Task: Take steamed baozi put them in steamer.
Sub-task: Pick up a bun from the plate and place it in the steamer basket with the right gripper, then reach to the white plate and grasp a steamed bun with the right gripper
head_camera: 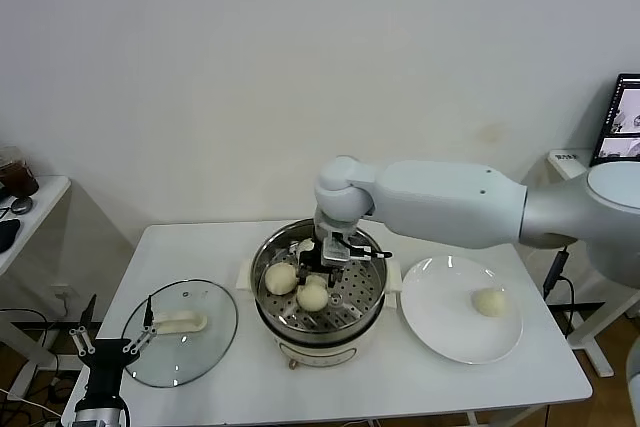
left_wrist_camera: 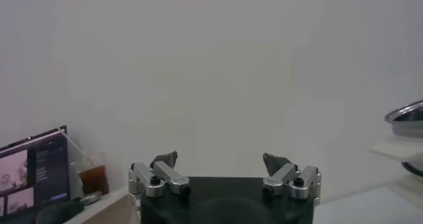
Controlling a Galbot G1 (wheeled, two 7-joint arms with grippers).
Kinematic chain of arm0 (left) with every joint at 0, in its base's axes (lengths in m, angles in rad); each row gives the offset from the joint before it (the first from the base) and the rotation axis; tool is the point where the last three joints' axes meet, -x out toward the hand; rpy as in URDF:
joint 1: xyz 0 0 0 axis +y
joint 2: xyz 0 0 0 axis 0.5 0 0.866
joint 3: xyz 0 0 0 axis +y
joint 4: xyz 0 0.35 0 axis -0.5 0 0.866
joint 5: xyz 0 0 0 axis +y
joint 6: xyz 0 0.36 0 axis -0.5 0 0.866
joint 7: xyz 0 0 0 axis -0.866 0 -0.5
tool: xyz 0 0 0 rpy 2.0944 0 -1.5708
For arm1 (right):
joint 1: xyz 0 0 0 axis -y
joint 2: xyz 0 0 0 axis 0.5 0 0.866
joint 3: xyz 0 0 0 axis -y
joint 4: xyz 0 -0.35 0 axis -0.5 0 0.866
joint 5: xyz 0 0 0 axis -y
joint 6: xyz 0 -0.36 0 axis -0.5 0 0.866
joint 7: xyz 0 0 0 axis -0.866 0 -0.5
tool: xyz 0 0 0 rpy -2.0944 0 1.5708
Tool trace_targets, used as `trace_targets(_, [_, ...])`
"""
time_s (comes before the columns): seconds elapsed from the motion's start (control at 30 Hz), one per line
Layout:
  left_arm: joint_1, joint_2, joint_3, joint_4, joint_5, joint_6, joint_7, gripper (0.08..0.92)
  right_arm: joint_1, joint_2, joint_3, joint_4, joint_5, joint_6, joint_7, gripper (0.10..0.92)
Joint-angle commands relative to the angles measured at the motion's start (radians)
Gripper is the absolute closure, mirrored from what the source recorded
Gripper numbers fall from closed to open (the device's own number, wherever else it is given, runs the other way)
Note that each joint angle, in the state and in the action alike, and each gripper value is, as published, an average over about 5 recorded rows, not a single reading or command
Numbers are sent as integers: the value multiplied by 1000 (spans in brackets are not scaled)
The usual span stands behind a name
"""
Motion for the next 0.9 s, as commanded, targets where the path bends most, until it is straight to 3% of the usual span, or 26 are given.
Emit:
trace_targets(0.03, [0,0,-2,0,0,-2,0,177,-4,20,-23,2,-41,107,-13,525])
trace_targets(0.27, [0,0,-2,3,1,-4,-1,177,-26,14,-15,1,-40,110,4,492])
trace_targets(0.53, [1,0,-4,3,-1,-7,-2,177,28,-30,21,18,-12,105,-3,281])
trace_targets(0.67, [1,1,-4,0,-2,-8,-2,177,76,-92,53,35,25,75,-22,214])
trace_targets(0.77, [-1,1,-4,-2,-2,-8,-1,177,110,-171,76,51,72,-16,-34,204])
trace_targets(0.9, [-6,4,-1,-4,-3,-8,-1,177,137,-316,74,99,195,-337,-28,203])
